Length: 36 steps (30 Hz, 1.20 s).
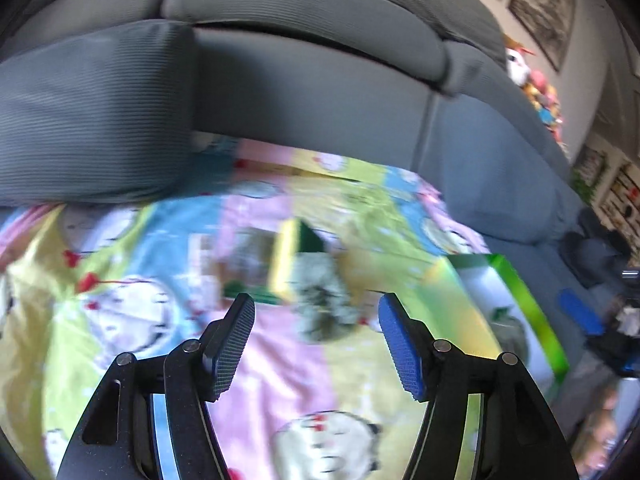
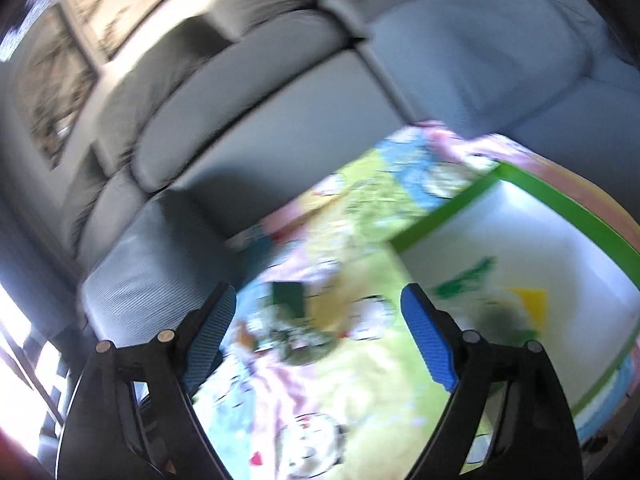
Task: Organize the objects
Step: 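Move the left tool back toward the remaining items on the bed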
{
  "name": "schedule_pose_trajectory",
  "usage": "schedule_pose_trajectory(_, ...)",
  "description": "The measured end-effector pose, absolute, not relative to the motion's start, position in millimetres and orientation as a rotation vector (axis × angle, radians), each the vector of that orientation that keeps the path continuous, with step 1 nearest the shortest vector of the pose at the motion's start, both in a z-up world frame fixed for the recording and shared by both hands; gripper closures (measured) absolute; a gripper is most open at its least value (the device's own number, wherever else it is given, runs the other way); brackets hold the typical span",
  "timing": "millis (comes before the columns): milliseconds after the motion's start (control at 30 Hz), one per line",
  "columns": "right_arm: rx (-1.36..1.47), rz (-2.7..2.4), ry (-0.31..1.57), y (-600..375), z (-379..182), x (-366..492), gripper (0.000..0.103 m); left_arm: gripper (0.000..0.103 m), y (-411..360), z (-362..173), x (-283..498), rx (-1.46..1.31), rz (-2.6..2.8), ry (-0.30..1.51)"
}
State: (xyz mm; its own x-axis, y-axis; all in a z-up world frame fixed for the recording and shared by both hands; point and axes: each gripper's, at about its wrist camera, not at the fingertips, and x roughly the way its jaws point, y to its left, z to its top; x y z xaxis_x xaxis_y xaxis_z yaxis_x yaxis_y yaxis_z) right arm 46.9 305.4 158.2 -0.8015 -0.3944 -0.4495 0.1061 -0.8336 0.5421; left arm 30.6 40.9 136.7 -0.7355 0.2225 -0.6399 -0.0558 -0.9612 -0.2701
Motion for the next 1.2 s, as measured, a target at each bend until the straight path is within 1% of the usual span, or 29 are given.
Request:
schedule_pose_trajectory(67,0.774,-2.603,-0.676,292.0,169.7,55.4,0.018,0.038,24.0,135.5,33.5,-1.077,2.797,-0.378)
schedule_pose_trajectory(100,0.742,-2.589,-0.636,285.3,177.0,62.4,0.017,0.038,14.9,135.1,34.7,-1.082,2.803,-0.399)
schedule_pose_trajectory(167,0.660,-2.592,-0.548,274.7,193.1,81.4,0.008,0.038,-4.5,133.6,37.6,-1.089,2.805,-0.451)
schedule_pose_trajectory(267,0.574,-2.613,-0.471,274.1,208.7,102.1,0.008,0.038,-32.1,129.1,43.1,-1.104,2.836,-0.486)
schedule_pose_trajectory(367,0.512,-2.680,-0.399,284.0,223.8,122.3,0.008,0.038,-50.9,126.2,49.1,-1.130,2.887,-0.378)
schedule_pose_trajectory(433,0.465,-2.718,-0.437,301.3,231.1,134.4,0.008,0.038,-63.8,123.9,56.3,-1.132,2.936,-0.312)
schedule_pose_trajectory(500,0.447,-2.774,-0.494,321.2,235.5,146.6,0.007,0.038,-76.0,120.3,61.8,-1.139,2.957,-0.299)
schedule_pose_trajectory(567,0.455,-2.858,-0.494,336.7,237.2,157.6,0.003,0.038,-89.0,115.8,66.8,-1.162,2.952,-0.325)
schedule_pose_trajectory(700,0.501,-3.056,-0.329,359.6,232.5,186.5,0.003,0.038,-106.2,112.2,75.6,-1.173,2.946,-0.352)
schedule_pose_trajectory(800,0.571,-3.127,-0.268,380.5,229.0,207.6,0.003,0.037,-115.8,112.5,77.8,-1.169,2.951,-0.379)
schedule_pose_trajectory(1033,0.640,-3.328,-0.217,423.8,218.0,267.3,0.002,0.036,-124.5,112.0,82.1,-1.165,2.900,-0.512)
schedule_pose_trajectory(1200,0.811,-3.226,-0.250,422.1,192.6,265.5,0.002,0.035,-108.2,117.0,81.4,-1.135,2.860,-0.496)
